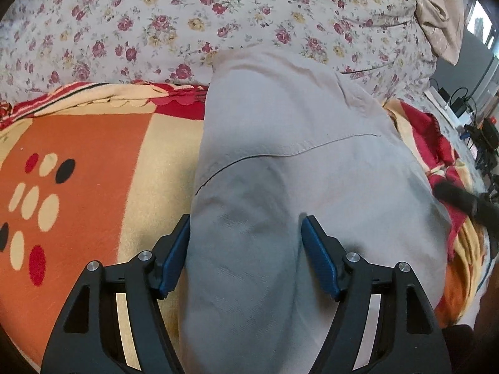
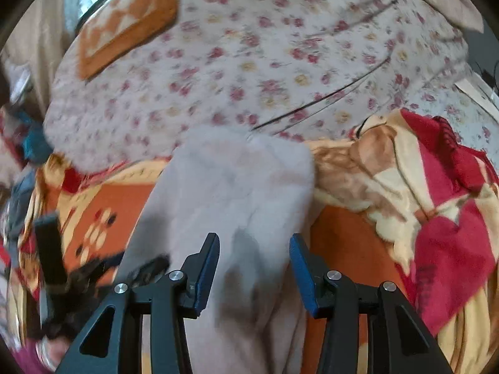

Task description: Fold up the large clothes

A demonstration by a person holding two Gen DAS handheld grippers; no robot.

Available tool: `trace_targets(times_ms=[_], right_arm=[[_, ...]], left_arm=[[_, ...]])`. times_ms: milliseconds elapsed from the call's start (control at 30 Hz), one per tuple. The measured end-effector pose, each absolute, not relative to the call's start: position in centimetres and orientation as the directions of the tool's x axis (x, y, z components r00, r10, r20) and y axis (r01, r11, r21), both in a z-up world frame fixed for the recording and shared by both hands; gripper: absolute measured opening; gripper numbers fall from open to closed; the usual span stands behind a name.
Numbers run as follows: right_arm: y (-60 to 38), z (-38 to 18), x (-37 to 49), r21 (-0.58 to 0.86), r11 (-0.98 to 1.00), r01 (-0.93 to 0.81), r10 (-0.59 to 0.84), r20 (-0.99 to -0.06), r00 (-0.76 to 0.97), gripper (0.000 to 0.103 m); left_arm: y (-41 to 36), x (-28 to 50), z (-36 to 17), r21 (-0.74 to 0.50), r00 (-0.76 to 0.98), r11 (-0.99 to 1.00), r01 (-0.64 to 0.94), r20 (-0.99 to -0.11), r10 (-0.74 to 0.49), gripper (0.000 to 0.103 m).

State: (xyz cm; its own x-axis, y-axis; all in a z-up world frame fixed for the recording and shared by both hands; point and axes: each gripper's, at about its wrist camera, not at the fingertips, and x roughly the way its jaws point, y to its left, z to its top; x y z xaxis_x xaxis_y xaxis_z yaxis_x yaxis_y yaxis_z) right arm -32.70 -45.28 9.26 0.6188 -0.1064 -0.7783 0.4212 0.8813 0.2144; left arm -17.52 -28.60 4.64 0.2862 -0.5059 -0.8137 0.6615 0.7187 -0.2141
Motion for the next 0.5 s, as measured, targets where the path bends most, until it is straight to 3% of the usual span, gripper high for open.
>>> trace_targets(times_ms=[100,200,333,400,467,500], right_arm=[[-44.7,5.7,-32.6,0.095,0.892,0.442,-0.164,-0.844,0.511,0.044],[-46.0,2.8,-33.5,0.168,0.863,0.476,-0.099,-0.869,0.485,0.044],[-46.4,4.6,-34.9,0.23,0.852,0.471,-0.084,-0.827,0.556,0.044],[-47.5,5.3,-36.0,0.311,0.82,0.481,-0.066,-0.783,0.619,0.051],[-48.7,5.6,-36.5,0.363,0.783,0.505,-0.075,-0.751,0.656,0.075],[-49.1,5.8,-36.4,0.386,0.766,0.515,-0.083,-0.734,0.674,0.08]], left_arm=[[-28.6,-17.6,4.6,-0.206,0.292,0.72,0.663,-0.815,-0.502,0.073],[-28.7,-17.9,4.6,-0.184,0.294,0.714,0.675,-0.821,-0.489,0.074],[-27.9,-17.9,5.2,-0.221,0.243,0.694,0.685,-0.829,-0.504,0.074],[-27.0,-17.0,5.5,-0.306,0.174,0.677,0.669,-0.822,-0.543,0.074],[-26.0,-15.7,5.8,-0.409,0.099,0.654,0.637,-0.797,-0.595,0.075],[-25.8,-15.3,5.8,-0.439,0.076,0.644,0.626,-0.788,-0.611,0.076]])
